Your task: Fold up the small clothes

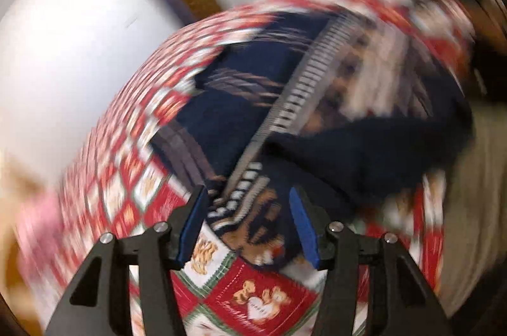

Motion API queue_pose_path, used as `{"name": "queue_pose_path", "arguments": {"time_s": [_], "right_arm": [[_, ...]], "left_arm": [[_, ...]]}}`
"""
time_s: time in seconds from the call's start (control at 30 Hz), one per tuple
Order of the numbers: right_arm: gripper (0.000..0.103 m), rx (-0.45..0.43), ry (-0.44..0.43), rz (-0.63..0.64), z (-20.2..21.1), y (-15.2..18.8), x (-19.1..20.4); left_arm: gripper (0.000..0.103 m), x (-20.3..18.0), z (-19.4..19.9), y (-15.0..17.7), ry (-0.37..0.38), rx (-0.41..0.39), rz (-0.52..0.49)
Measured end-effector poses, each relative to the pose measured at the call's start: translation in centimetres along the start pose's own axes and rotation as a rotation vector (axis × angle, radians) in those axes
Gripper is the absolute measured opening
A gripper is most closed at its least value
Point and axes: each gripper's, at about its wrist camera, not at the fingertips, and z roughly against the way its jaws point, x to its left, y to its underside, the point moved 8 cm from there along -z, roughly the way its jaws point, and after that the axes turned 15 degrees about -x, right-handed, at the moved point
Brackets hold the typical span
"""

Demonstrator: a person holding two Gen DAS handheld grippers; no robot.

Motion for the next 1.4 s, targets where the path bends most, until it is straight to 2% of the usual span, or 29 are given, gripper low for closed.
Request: {"name": "queue_pose_path", "arguments": {"time_s": [0.1, 0.2, 0.27, 0.3, 0.37, 0.43, 0.5, 0.63, 0.73, 0.83, 0.9, 1.03, 1.17, 1.3, 1.4], "right_arm": [[0.057, 0.004, 0.036, -0.071, -0.3, -0.3, -1.2], [0.057, 0.007, 0.078, -0.129, -0.4, -0.4, -2.6], [0.057, 0.008, 0.104, -0.148, -0.1, -0.7, -3.3], [0.057, 0.005, 0.116, -0.149, 0.1, -0.8, -3.6], [0.057, -0.007, 0.144, -0.134, 1.0, -1.2, -4.2], [0.057, -0.008, 0.162, -0.105, 1.6, -1.4, -4.5], [0.057, 0.014, 0.178, -0.058, 2.1, -1.3, -4.6], [0.057, 0.065, 0.174, 0.03, 1.9, -0.4, -4.1], [0.057, 0.104, 0.156, 0.02, 0.4, 0.4, -4.0], [0.057, 0.136, 0.142, -0.055, -1.2, 0.7, -4.2], [0.057, 0.137, 0.131, -0.086, -1.5, 0.5, -4.1], [0.057, 0.124, 0.15, -0.043, -0.8, -0.1, -3.8], [0.057, 0.123, 0.149, -0.01, 0.1, -0.2, -3.4], [0.057, 0.2, 0.14, 0.118, 0.6, 1.4, -2.9], [0.057, 0.279, 0.114, 0.235, 0.7, 3.5, -2.2]], "left_arm": [[0.059, -2.5, -0.4, -0.9, 0.103, -0.05, -0.226], [0.058, -2.7, -2.5, -1.9, 0.148, -0.061, -0.375], [0.053, -2.6, -4.2, -2.8, 0.184, -0.082, -0.439], [0.053, -2.9, -4.9, -3.0, 0.221, -0.087, -0.47], [0.044, -4.2, -5.7, -2.8, 0.302, -0.086, -0.571], [0.043, -5.3, -6.1, -2.2, 0.359, -0.082, -0.703], [0.043, -6.2, -6.1, -2.1, 0.415, -0.08, -0.778], [0.043, -5.8, -5.2, -1.9, 0.509, -0.055, -0.81], [0.043, -4.7, -4.5, -1.2, 0.512, -0.032, -0.801], [0.043, -4.9, -4.7, -0.7, 0.508, -0.035, -0.802], [0.043, -5.5, -5.4, -0.5, 0.52, -0.052, -0.833], [0.045, -7.0, -6.0, -0.4, 0.566, -0.095, -0.956], [0.046, -8.0, -7.5, -0.6, 0.67, -0.075, -1.011], [0.046, -8.7, -8.5, -0.8, 0.719, -0.017, -0.959], [0.043, -8.6, -9.0, -1.2, 0.679, 0.051, -0.803]]}}
